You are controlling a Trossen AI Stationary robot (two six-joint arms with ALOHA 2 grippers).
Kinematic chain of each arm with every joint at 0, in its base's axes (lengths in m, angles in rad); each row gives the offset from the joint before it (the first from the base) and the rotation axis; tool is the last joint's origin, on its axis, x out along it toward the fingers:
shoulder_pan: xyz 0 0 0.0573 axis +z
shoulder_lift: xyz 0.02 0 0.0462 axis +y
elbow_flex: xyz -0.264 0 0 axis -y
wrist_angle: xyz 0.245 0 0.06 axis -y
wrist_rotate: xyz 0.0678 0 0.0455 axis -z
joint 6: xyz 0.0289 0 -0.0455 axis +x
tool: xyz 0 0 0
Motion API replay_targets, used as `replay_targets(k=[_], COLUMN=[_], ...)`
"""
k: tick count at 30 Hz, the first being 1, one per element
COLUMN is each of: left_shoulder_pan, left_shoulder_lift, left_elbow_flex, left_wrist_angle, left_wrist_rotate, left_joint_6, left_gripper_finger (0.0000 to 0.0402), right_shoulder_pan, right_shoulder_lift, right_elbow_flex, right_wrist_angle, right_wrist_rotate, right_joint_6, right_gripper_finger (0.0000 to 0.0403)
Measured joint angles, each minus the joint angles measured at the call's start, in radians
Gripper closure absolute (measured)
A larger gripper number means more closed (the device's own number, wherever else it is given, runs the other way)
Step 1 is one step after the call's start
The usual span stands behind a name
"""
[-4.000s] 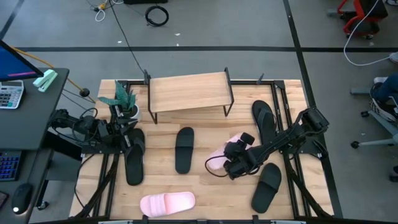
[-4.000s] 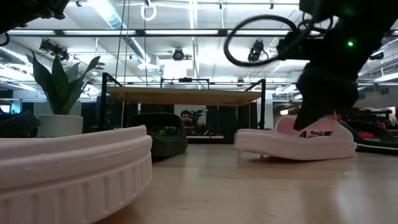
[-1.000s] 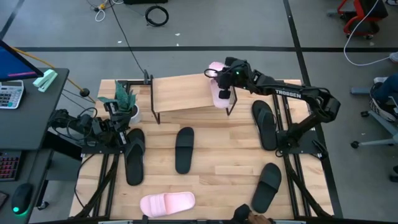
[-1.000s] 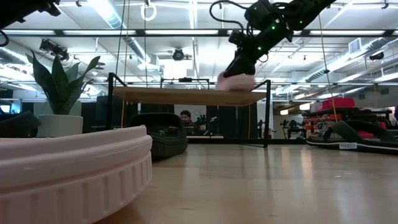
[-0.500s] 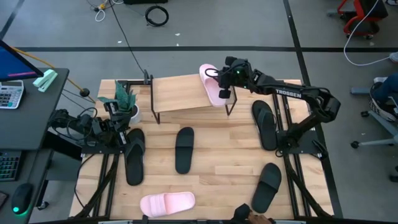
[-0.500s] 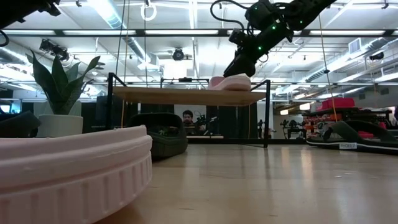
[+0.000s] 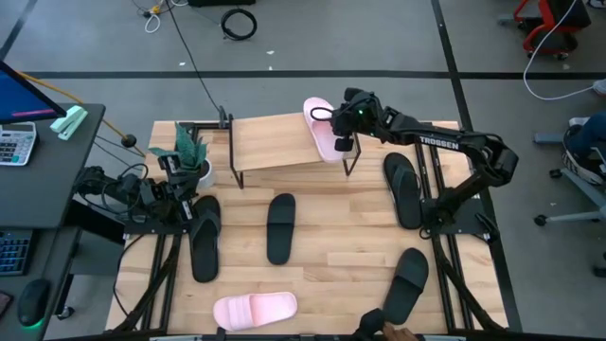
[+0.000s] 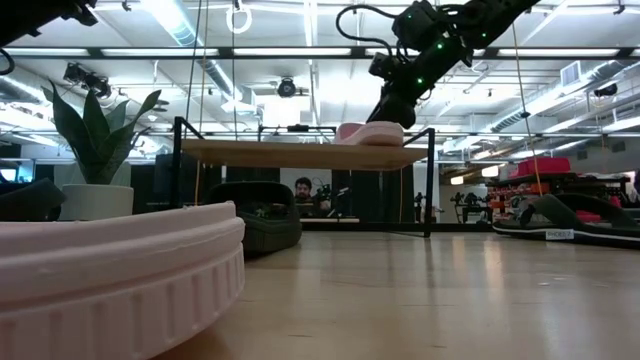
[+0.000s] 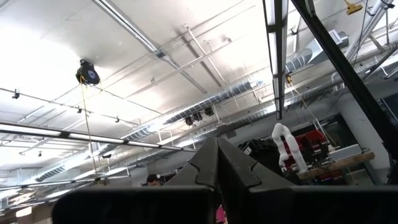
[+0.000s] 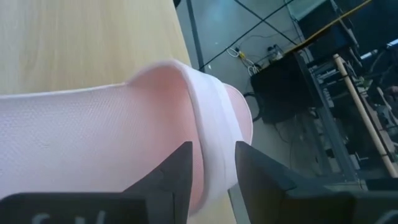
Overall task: Pick and place slides into the shelf
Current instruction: Put the right pink slide on the shelf
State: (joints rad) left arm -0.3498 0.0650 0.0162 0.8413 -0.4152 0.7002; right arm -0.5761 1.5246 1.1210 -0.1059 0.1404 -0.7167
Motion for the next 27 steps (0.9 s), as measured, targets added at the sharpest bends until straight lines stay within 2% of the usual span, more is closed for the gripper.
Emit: replay_targets(k=[18, 23, 27], left_shoulder_pan=[0.0, 0.0, 0.0], left_shoulder_lift=[0.0, 0.0, 0.0], left_elbow_flex=[-0.001, -0.001, -0.001], left_wrist_angle=[0.02, 0.02, 0.019], left_wrist_rotate=[0.0, 0.0, 0.0], left_joint_6=[0.004, 0.004, 0.016], left_gripper_finger=[0.0384, 0.0378, 0.0382], right_shoulder_pan=[-0.049, -0.049, -0.051], right_shoulder_lift=[0.062, 0.066, 0.04], right_elbow_flex=[0.002, 0.003, 0.0], right_wrist_angle=[0.031, 0.053, 0.04], right_wrist_rotate=[-0.018, -0.014, 0.043], right_joint_6=[0.005, 0.014, 0.026], right_gripper_finger=[0.0283, 0.0337, 0.0389])
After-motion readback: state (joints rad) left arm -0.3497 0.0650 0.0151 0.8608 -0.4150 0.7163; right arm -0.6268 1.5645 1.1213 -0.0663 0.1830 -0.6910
